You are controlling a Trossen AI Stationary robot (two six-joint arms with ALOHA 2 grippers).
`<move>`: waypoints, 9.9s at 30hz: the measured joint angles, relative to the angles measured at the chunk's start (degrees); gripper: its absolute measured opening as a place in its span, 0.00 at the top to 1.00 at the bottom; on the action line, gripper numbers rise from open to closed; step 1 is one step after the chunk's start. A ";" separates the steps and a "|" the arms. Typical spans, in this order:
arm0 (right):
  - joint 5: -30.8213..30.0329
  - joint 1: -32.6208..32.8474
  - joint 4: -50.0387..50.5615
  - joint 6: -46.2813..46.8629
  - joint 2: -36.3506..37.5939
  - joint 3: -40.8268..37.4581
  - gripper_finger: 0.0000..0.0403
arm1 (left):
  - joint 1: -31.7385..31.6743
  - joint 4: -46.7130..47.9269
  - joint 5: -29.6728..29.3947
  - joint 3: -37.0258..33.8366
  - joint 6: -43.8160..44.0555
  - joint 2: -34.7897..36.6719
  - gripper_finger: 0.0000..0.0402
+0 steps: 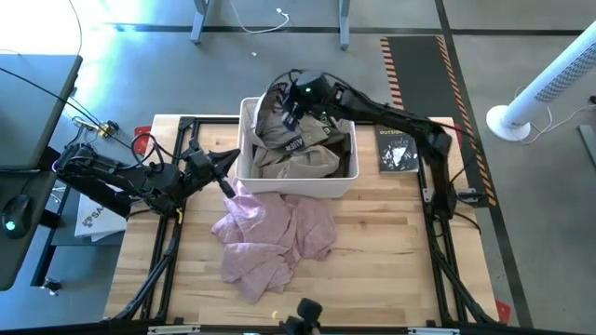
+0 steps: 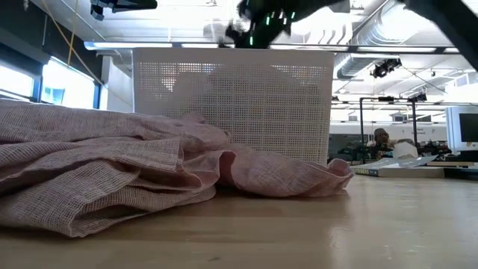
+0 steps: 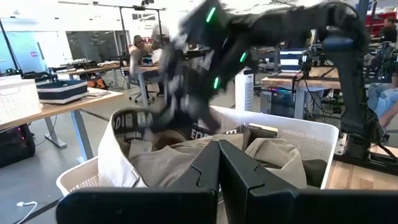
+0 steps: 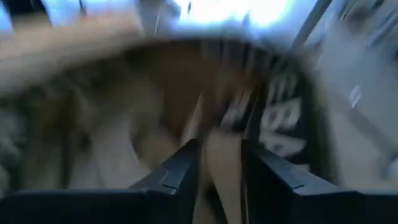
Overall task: Sort clothes
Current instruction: Put the brown short into the white bin, then put the pink shirt into the white bin, then adjust the white bin
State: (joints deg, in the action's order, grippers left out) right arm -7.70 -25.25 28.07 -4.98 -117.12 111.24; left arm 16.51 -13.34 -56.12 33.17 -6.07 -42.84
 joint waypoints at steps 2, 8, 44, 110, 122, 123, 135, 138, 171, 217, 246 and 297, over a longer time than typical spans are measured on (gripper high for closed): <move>3.39 -0.61 4.66 0.47 -3.14 0.00 0.75 | 0.00 0.09 0.00 0.00 0.00 -0.01 1.00; 3.39 -0.17 15.83 -1.53 -13.82 0.58 0.86 | 0.00 0.16 0.00 0.00 0.00 0.01 1.00; 14.17 40.67 -16.33 -10.99 7.37 -23.39 0.92 | 0.00 0.44 0.00 -0.07 1.09 0.01 1.00; -3.22 8.68 -24.73 -14.70 36.38 -24.20 0.99 | -0.04 1.46 -0.13 -0.09 1.07 0.00 1.00; 7.48 6.58 -8.57 -8.37 30.96 -24.09 0.99 | -0.04 1.48 -0.17 -0.09 0.92 0.01 1.00; 11.83 6.33 -7.88 -6.89 30.89 -24.09 0.99 | -0.04 1.48 -0.17 -0.09 0.92 0.01 1.00; 27.15 5.40 -17.31 6.23 34.08 -24.00 0.99 | -0.04 1.49 -0.24 -0.09 1.14 -0.01 1.00; 18.25 4.93 -11.92 5.88 33.74 -24.00 0.99 | -0.04 1.50 -0.24 -0.09 1.29 -0.01 1.00; -2.31 6.10 36.02 3.06 15.70 3.65 0.66 | -0.04 1.55 -0.13 -0.09 1.34 -0.01 1.00; 5.03 4.63 10.03 5.17 14.32 -23.86 0.66 | -0.04 3.05 -0.36 -0.09 2.82 -0.01 1.00; 5.30 6.87 8.72 -5.96 13.12 3.39 0.66 | -0.04 3.23 -1.03 -0.09 3.48 0.01 1.00; 5.26 16.56 10.73 7.74 73.66 -52.84 0.66 | 0.12 0.55 15.28 -0.09 14.91 3.89 1.00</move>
State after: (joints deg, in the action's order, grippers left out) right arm -2.44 -8.69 38.79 2.76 -43.46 58.40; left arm 16.63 -12.79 -40.83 33.08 8.84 -38.95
